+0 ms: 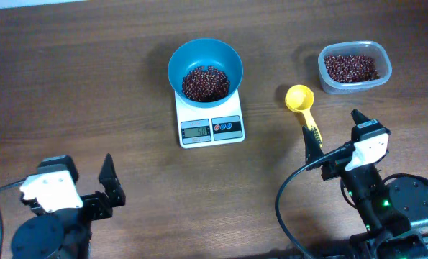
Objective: Scoop item into bowl and weigh 50g on scale
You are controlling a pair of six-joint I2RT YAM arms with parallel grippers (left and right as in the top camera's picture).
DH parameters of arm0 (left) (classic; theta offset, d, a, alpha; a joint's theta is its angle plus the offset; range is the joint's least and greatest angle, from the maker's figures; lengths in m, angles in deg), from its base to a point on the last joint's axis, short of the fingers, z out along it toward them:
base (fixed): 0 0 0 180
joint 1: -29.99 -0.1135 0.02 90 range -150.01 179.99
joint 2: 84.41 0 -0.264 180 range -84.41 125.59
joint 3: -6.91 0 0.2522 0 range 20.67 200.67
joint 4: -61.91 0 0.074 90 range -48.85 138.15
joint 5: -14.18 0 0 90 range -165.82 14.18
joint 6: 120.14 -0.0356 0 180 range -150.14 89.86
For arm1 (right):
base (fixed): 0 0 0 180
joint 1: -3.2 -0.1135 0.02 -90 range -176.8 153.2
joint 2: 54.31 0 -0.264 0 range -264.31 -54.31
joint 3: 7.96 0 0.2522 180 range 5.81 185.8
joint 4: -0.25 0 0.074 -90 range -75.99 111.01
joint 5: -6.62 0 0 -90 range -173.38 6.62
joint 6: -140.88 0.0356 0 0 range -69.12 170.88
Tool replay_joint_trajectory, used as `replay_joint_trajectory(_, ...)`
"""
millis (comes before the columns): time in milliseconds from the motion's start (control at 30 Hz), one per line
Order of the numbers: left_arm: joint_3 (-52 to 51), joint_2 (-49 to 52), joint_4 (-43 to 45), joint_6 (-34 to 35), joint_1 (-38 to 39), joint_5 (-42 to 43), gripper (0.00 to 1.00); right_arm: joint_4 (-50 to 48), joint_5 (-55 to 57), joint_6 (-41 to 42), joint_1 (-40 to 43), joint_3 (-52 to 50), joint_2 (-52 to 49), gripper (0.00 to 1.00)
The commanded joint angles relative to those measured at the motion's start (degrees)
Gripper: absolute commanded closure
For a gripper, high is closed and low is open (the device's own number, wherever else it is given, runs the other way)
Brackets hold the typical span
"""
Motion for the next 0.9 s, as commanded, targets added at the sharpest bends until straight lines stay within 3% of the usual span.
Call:
replay_joint_trajectory(0, -4.3, -0.3, 5.9, -2.0, 0.1, 2.0, 0.01, 0.4, 0.3, -0.5, -0.4, -0.3, 0.4, 0.01)
replay_joint_trajectory(133, -13.1, -0.3, 16.8, -4.1, 0.1, 2.7, 0.01, 0.4, 0.3, -0.5, -0.4, -0.3, 0.4, 0.01)
replay_joint_trajectory(233, -13.6, -0.1, 19.3, -5.6, 0.1, 3.1, 0.01, 0.4, 0.3, -0.5, -0.4, -0.3, 0.4, 0.01)
replay_joint_trajectory(333, -16.9, 0.0, 28.2, -5.5, 0.1, 4.6, 0.01, 0.4, 0.3, -0.5, -0.4, -0.3, 0.4, 0.01)
replay_joint_trajectory(600, -16.8, -0.2, 25.9, -5.8, 0.1, 6.5, 0.01, 0.4, 0.3, -0.5, -0.4, -0.3, 0.4, 0.01)
replay_joint_trajectory(700, -16.9, -0.2, 26.2, -10.1, -0.1, 6.3, 0.01, 0.4, 0.3, -0.5, -0.4, -0.3, 0.4, 0.01)
replay_joint_trajectory(867, -16.9, -0.7, 26.0, -10.1, -7.9, 10.4, 0.01, 0.4, 0.3, -0.5, -0.4, -0.3, 0.4, 0.01)
